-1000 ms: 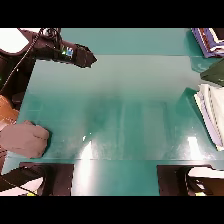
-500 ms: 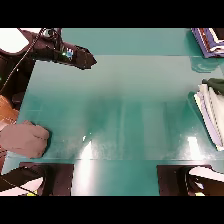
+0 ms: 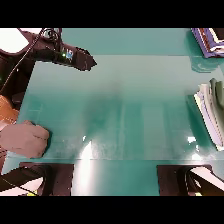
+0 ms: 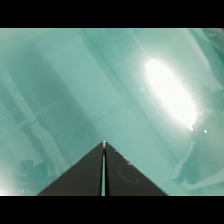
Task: Fold the shirts.
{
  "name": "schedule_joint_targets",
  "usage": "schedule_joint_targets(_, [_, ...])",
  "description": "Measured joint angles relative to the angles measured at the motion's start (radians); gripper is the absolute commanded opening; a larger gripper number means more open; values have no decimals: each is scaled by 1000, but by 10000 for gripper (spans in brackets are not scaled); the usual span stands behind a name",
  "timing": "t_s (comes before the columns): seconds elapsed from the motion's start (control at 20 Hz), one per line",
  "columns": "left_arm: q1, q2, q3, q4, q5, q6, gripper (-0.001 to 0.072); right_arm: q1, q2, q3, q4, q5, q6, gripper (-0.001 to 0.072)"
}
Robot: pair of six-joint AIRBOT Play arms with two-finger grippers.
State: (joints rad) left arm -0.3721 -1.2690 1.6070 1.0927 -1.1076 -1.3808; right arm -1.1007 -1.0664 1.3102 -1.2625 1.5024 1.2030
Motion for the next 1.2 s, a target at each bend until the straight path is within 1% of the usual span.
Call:
schedule_joint_targets(0.15, [0, 0, 0, 0, -1, 1, 23, -42, 39, -42, -7, -5, 2, 524])
schedule_joint_targets(0.3, [0, 0, 0, 0, -1, 1, 23, -9, 63, -58, 97, -23, 8, 523])
schedule_joint_targets(0.4, [0, 0, 0, 0, 0, 1, 23, 71, 71, -63, 203, -31, 10, 523])
schedule_joint_targets(0.5, [0, 0, 0, 0, -2, 1, 23, 203, 76, -65, 307, -36, 11, 523])
schedule_joint_targets(0.55, [0, 0, 0, 0, -2, 1, 22, 287, 77, -66, 346, -46, 11, 507])
schedule_joint_targets(0.6, [0, 0, 0, 0, 1, 1, 23, 370, 78, -66, 373, -59, 11, 438])
schedule_joint_targets(0.7, [0, 0, 0, 0, 15, 1, 23, 556, 79, -67, 411, -100, 11, 219])
schedule_joint_targets(0.75, [0, 0, 0, -1, 24, 1, 23, 640, 79, -67, 418, -125, 11, 140])
schedule_joint_targets(0.8, [0, 0, 0, -1, 35, 1, 23, 719, 79, -67, 426, -150, 11, 35])
schedule_joint_targets(0.85, [0, 0, 0, -1, 46, 1, 23, 798, 79, -67, 432, -180, 11, 18])
schedule_joint_targets(1.0, [0, 0, 0, -1, 82, 1, 23, 974, 79, -67, 441, -251, 11, 17])
schedule_joint_targets(1.2, [0, 0, 0, -1, 123, 0, 23, 1080, 79, -67, 444, -290, 11, 17])
